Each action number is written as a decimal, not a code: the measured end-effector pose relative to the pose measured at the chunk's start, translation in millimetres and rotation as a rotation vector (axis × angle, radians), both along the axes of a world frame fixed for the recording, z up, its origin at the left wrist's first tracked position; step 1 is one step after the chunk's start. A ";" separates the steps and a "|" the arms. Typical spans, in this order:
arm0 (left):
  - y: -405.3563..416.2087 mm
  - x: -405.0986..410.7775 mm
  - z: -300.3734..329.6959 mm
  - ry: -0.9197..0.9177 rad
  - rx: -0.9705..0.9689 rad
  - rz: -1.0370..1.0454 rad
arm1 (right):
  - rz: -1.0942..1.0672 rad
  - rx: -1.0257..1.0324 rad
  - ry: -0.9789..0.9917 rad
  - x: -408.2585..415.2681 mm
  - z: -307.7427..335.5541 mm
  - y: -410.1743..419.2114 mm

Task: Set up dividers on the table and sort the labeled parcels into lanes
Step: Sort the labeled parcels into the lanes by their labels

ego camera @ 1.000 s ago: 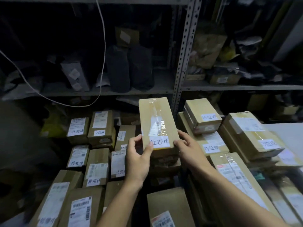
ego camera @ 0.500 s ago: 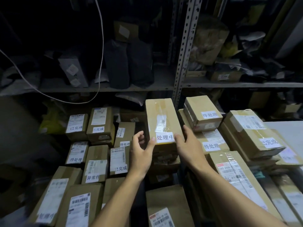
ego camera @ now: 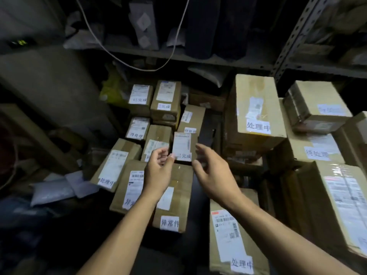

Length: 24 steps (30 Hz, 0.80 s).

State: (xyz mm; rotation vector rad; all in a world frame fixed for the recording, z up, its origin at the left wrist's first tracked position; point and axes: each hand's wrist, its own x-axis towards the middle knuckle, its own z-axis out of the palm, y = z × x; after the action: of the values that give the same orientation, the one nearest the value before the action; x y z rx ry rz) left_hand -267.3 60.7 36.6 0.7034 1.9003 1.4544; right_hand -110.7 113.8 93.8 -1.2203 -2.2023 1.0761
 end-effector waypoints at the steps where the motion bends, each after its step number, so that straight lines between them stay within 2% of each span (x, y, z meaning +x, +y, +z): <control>1: -11.4 -3.6 -10.7 -0.008 -0.049 -0.003 | 0.016 -0.110 -0.071 -5.5 -19.1 -7.0; 4: -45.7 -7.2 -43.6 -0.013 -0.247 -0.076 | -0.025 -0.402 -0.271 -13.0 -74.5 -27.4; 7: -72.0 -4.8 -66.2 0.006 -0.439 -0.154 | -0.063 -0.548 -0.388 -15.4 -113.7 -43.0; 9: -82.5 -1.3 -73.9 0.001 -0.492 -0.177 | -0.073 -0.607 -0.397 -18.1 -128.9 -50.1; 18: -88.3 7.0 -77.8 0.029 -0.521 -0.180 | -0.185 -0.657 -0.373 -22.3 -148.5 -60.6; 24: -85.6 3.6 -60.3 0.028 -0.385 -0.109 | -0.257 -0.579 -0.182 -11.1 -131.3 -63.5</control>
State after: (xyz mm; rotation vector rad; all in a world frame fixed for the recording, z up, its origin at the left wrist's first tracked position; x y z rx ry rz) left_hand -263.6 -24.9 -23.6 0.6320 2.0489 0.9763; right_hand -121.8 50.3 -37.5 -1.8460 -1.8314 1.6020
